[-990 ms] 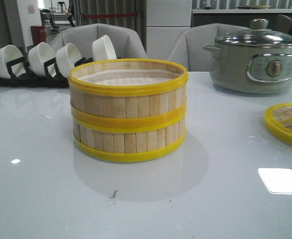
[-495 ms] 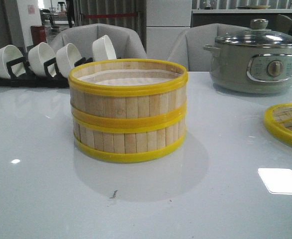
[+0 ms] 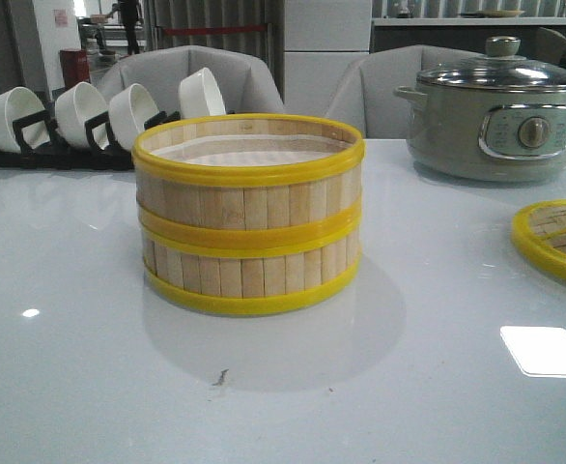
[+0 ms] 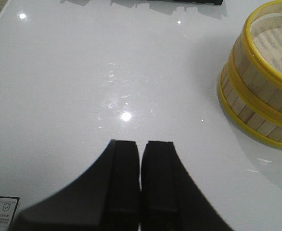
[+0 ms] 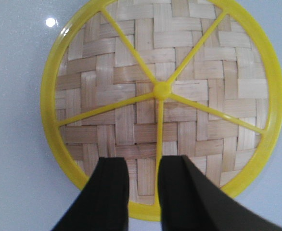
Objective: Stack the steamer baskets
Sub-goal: 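Lower the right gripper over the woven lid's center hub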
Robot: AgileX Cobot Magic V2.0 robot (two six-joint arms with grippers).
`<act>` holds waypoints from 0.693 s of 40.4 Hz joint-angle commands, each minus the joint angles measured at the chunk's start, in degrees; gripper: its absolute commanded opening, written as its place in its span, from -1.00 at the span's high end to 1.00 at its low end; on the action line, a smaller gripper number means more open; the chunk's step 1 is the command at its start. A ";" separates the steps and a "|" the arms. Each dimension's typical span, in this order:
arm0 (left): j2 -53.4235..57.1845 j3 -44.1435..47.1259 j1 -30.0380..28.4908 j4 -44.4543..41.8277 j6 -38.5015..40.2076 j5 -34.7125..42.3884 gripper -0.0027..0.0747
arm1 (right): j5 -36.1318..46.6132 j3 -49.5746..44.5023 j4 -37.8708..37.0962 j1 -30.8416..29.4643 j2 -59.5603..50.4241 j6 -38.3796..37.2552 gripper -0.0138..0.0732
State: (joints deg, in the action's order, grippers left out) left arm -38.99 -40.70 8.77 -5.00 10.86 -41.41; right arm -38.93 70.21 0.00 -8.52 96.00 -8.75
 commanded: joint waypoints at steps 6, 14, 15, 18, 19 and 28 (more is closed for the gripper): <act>0.12 -1.65 0.22 -0.10 0.70 4.30 0.69 | 4.71 2.12 -1.64 -0.64 -2.13 1.26 -0.18; 0.12 -1.65 0.22 -0.10 0.70 4.30 0.69 | 0.36 7.16 -1.64 -2.25 1.69 1.26 -0.24; 0.12 -1.65 0.22 -0.10 0.70 4.30 0.69 | -0.16 7.89 -1.64 -2.35 2.32 1.26 -0.24; 0.12 -1.65 0.22 -0.10 0.70 4.30 0.69 | -1.31 10.42 -1.64 -2.42 3.83 1.26 -0.24; 0.12 -1.65 0.22 -0.10 0.70 4.30 0.69 | -1.46 11.09 -1.64 -2.42 4.27 1.26 -0.23; 0.12 -1.65 0.22 -0.10 0.70 4.30 0.69 | -4.87 15.82 -1.58 -2.42 8.25 1.26 -0.22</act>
State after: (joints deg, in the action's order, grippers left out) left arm -38.99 -40.70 8.77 -5.00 10.86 -41.31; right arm -44.30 83.13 -0.88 -10.68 105.96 -8.31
